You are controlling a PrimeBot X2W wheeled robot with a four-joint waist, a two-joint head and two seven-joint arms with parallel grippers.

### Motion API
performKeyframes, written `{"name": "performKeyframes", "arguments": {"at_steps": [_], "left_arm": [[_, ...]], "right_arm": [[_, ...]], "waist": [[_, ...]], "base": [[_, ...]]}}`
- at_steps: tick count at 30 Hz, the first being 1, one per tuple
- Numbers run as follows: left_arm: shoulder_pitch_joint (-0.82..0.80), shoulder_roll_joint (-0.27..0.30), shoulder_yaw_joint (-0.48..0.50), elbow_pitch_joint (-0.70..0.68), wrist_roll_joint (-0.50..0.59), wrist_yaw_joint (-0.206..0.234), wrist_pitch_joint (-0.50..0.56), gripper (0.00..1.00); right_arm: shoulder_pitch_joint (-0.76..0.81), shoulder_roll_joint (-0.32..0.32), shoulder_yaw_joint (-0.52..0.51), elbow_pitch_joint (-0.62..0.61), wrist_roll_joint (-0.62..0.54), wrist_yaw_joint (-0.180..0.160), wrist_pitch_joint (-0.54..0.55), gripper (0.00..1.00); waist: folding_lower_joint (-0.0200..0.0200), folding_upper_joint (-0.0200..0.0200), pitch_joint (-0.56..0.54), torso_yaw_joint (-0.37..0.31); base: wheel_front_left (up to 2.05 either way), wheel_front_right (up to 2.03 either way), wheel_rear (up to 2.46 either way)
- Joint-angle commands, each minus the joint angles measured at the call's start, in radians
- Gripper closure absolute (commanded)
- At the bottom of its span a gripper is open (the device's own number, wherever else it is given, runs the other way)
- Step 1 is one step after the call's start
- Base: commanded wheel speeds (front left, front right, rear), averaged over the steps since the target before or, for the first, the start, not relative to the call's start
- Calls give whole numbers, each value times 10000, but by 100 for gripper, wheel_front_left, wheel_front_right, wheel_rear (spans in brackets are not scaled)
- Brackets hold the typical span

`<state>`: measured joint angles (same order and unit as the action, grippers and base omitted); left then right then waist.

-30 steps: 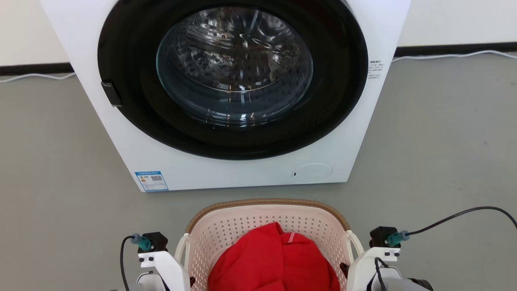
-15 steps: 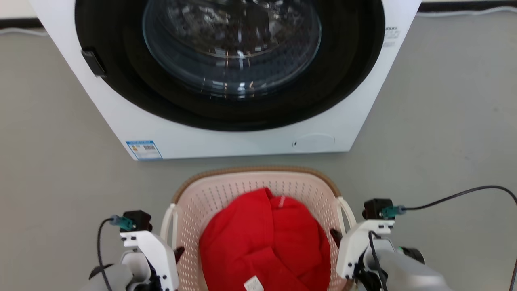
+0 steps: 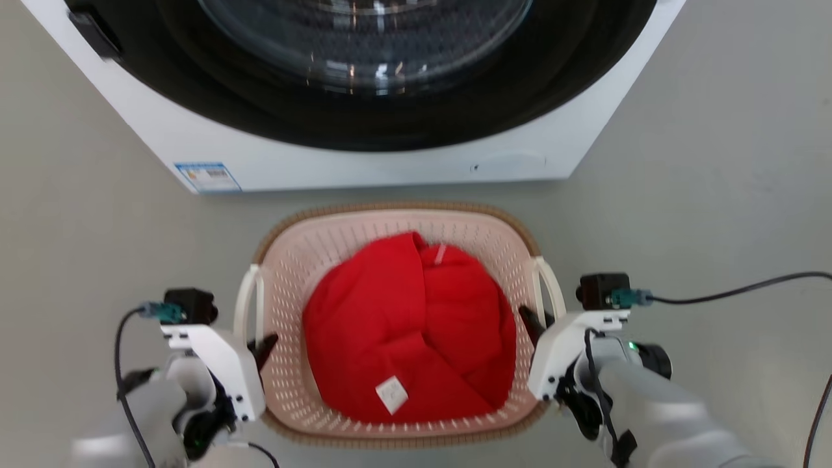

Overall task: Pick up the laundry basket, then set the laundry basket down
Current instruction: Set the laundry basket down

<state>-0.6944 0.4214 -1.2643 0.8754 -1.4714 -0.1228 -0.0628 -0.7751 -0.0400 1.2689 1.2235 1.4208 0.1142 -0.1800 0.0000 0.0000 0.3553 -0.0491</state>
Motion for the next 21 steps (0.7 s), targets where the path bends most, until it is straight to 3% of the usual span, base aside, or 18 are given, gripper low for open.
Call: {"name": "performKeyframes", "arguments": {"at_steps": [1,12,21], "left_arm": [[-495,618,289,-68,141,-79,-126,100],[-1395,1572,291,-967,316,-79,-682,100],[-2052,1875,273,-1314,330,-79,-1303,100]], "right_arm": [[14,-102,104,-67,-166,165,-201,100],[-1057,-102,107,-86,50,165,-736,100],[-1939,-102,-2,-14,79,165,-813,100]], "waist": [[0,0,438,33],[0,0,2331,132],[0,0,3419,232]], "base": [[0,0,0],[0,0,0],[0,0,0]]}}
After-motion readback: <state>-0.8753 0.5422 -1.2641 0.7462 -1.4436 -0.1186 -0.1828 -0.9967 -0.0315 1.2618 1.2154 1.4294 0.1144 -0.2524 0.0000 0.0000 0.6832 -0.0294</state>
